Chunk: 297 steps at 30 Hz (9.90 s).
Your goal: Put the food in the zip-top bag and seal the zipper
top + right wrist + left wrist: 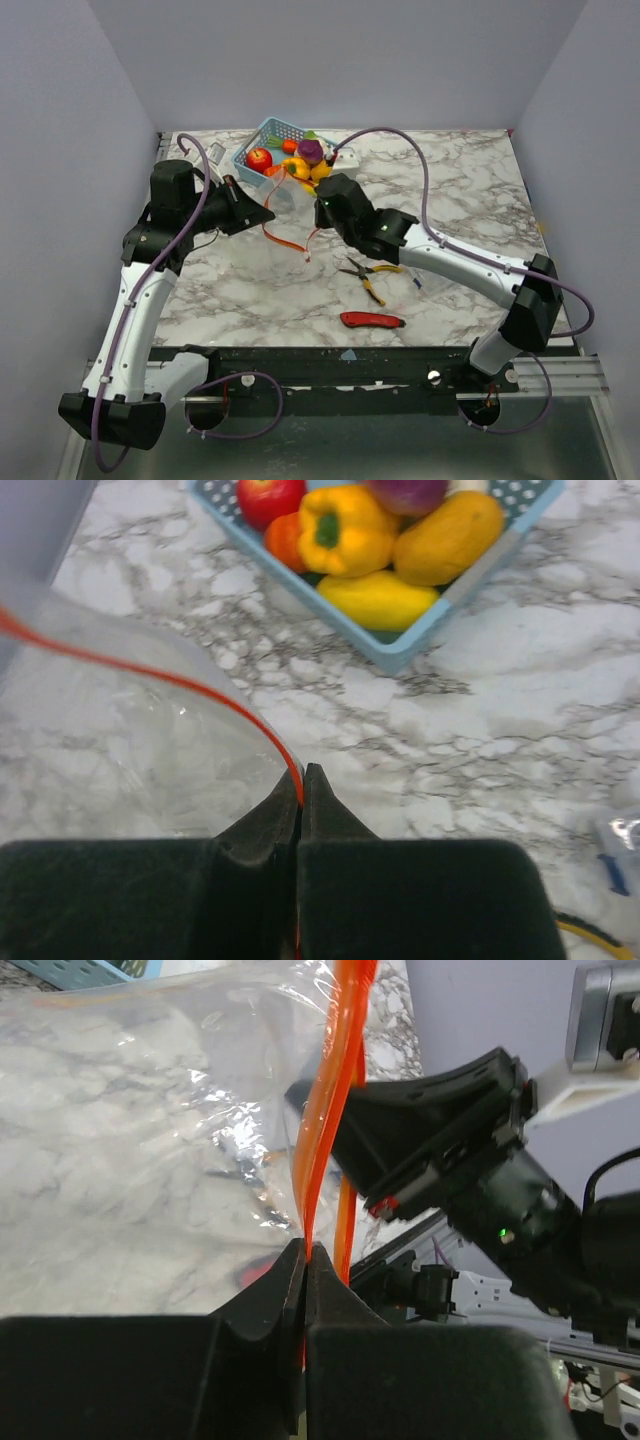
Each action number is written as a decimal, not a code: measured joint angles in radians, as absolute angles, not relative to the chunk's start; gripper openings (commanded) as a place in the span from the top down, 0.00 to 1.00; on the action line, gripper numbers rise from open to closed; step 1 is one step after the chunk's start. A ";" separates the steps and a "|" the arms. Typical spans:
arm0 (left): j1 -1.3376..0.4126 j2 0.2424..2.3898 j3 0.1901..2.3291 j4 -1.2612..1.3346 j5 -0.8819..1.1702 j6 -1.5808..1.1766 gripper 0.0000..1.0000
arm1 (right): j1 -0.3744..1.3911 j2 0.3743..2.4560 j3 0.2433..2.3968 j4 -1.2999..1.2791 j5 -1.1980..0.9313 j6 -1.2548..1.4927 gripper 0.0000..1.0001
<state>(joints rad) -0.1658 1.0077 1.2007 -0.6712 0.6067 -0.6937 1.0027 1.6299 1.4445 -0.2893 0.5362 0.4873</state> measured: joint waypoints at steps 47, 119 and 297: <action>-0.321 1.369 1.339 -0.585 0.567 -0.466 0.14 | 0.386 1.589 1.467 -0.188 0.723 -0.027 0.99; -0.272 2.241 2.011 -0.338 0.290 -0.528 0.15 | 0.343 1.808 1.528 -0.227 0.143 0.287 0.99; -0.518 1.827 1.922 -0.535 0.405 -0.670 1.00 | 0.254 1.535 1.390 -0.264 0.064 0.469 0.99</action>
